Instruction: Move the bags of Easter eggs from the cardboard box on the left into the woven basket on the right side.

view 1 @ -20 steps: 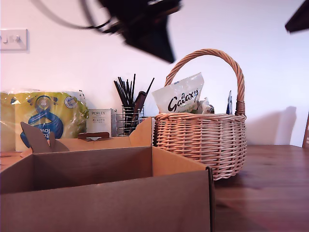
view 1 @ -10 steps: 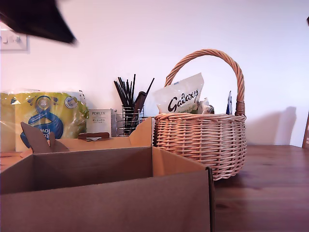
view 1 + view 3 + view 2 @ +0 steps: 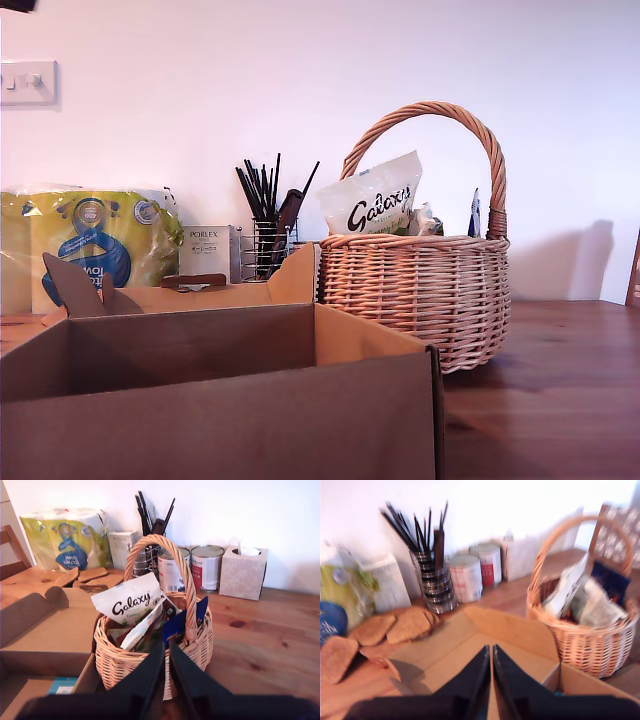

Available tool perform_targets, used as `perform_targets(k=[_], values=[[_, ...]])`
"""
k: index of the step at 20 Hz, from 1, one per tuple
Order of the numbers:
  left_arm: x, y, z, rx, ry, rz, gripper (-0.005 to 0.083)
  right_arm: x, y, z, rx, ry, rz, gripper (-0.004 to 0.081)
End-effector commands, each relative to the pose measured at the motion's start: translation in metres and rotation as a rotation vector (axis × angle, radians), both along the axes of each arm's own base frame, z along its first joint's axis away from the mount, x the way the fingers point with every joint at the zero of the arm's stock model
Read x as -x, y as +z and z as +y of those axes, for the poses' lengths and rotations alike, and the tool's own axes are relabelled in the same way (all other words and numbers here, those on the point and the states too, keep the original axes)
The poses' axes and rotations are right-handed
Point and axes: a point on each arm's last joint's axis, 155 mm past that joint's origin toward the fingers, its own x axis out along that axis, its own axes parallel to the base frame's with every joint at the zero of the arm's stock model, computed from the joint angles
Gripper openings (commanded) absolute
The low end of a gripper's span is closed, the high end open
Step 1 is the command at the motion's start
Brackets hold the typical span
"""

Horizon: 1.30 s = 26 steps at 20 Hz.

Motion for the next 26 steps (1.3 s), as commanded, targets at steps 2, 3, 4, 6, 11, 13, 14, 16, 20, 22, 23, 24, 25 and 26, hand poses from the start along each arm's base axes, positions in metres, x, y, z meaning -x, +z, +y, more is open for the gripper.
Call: perform_targets(k=[2,3,4,6,11,13,14,16,20,22,23,24,25,26], values=[[0.001,-0.018,0.000,-0.019,-0.001,0.062,-0.0022,0.003,-0.001,0.000,0.000,0.004,0.018,-0.0012],[0.002,-0.021,0.000,-0.024,-0.002,0.071,-0.0022,0.004,-0.005,0.000,0.004,0.004,0.036,-0.0012],[0.002,-0.024,0.000,-0.029,-0.002,0.083,-0.0022,0.006,-0.010,0.000,0.008,0.004,0.057,-0.0012],[0.001,-0.032,0.000,-0.043,-0.002,0.111,-0.0022,0.008,-0.019,-0.001,0.016,0.003,0.093,-0.0012],[-0.002,-0.043,-0.002,-0.062,-0.001,0.151,-0.0022,0.015,-0.039,-0.002,0.034,0.003,0.176,-0.0012],[-0.004,-0.047,-0.003,-0.067,-0.002,0.163,-0.0022,0.017,-0.044,-0.003,0.038,0.003,0.198,-0.0012],[-0.004,-0.049,-0.003,-0.070,-0.002,0.170,-0.0022,0.017,-0.046,-0.003,0.040,0.003,0.207,-0.0012],[-0.006,-0.052,-0.004,-0.075,-0.002,0.181,-0.0022,0.019,-0.050,-0.003,0.044,0.003,0.224,-0.0012],[-0.007,-0.056,-0.004,-0.082,-0.001,0.196,-0.0022,0.021,-0.054,-0.004,0.047,0.003,0.239,-0.0012],[-0.007,-0.057,-0.005,-0.083,-0.003,0.200,-0.0022,0.021,-0.054,-0.004,0.047,0.003,0.239,-0.0012],[-0.007,-0.057,-0.005,-0.083,-0.003,0.199,-0.0022,0.021,-0.054,-0.004,0.047,0.003,0.239,-0.0012],[-0.007,-0.057,-0.005,-0.083,-0.003,0.199,-0.0022,0.021,-0.054,-0.004,0.047,0.003,0.239,-0.0012],[-0.007,-0.057,-0.005,-0.083,-0.003,0.199,-0.0022,0.021,-0.054,-0.004,0.047,0.003,0.239,-0.0012],[-0.007,-0.057,-0.005,-0.083,-0.004,0.200,-0.0022,0.021,-0.054,-0.004,0.047,0.003,0.239,-0.0012]])
